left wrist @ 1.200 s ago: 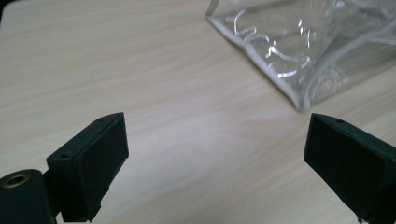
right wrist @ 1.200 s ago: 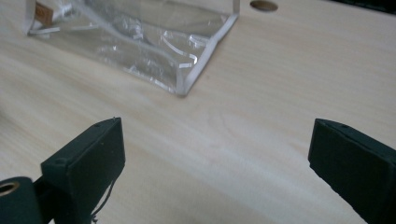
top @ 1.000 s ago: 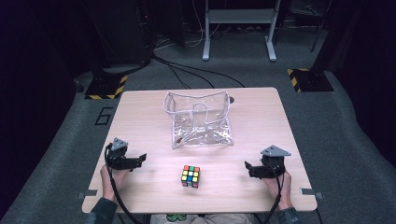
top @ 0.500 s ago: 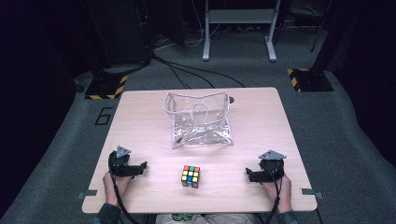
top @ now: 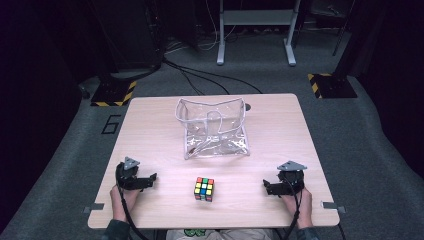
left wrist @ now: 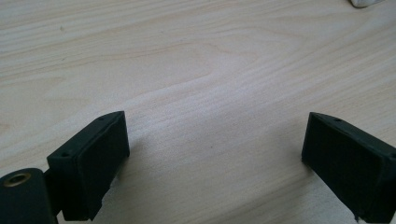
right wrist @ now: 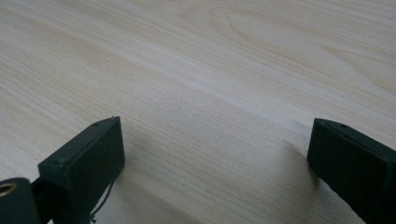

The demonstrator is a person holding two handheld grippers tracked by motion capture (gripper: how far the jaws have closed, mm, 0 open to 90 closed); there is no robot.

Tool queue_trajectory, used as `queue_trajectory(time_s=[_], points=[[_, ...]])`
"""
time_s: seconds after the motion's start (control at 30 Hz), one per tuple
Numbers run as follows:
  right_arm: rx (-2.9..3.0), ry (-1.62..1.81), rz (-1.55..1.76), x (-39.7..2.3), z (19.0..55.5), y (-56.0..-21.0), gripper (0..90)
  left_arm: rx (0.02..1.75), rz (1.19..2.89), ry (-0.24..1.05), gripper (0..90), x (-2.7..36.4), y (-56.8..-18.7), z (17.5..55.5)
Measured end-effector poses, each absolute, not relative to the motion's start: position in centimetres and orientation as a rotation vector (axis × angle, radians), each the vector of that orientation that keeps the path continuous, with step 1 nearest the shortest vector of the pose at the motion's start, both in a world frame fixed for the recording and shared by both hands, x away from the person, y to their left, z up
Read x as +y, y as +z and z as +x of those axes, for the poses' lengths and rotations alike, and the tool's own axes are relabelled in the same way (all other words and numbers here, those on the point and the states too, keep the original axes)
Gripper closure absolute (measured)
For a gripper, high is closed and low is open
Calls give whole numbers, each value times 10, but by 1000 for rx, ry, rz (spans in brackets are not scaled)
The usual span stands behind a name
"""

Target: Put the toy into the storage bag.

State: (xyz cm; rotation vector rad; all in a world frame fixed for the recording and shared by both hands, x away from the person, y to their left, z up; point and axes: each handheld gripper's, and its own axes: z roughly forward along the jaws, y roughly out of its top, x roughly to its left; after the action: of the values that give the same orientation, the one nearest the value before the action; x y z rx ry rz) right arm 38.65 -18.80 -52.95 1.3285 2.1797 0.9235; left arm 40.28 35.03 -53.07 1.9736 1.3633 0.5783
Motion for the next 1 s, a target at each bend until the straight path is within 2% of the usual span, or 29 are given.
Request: queue_trajectory(time_s=[1.0], points=[[2200,939,1289,-180,386,-527,0,1397,1953,599,70,347,-531,403]])
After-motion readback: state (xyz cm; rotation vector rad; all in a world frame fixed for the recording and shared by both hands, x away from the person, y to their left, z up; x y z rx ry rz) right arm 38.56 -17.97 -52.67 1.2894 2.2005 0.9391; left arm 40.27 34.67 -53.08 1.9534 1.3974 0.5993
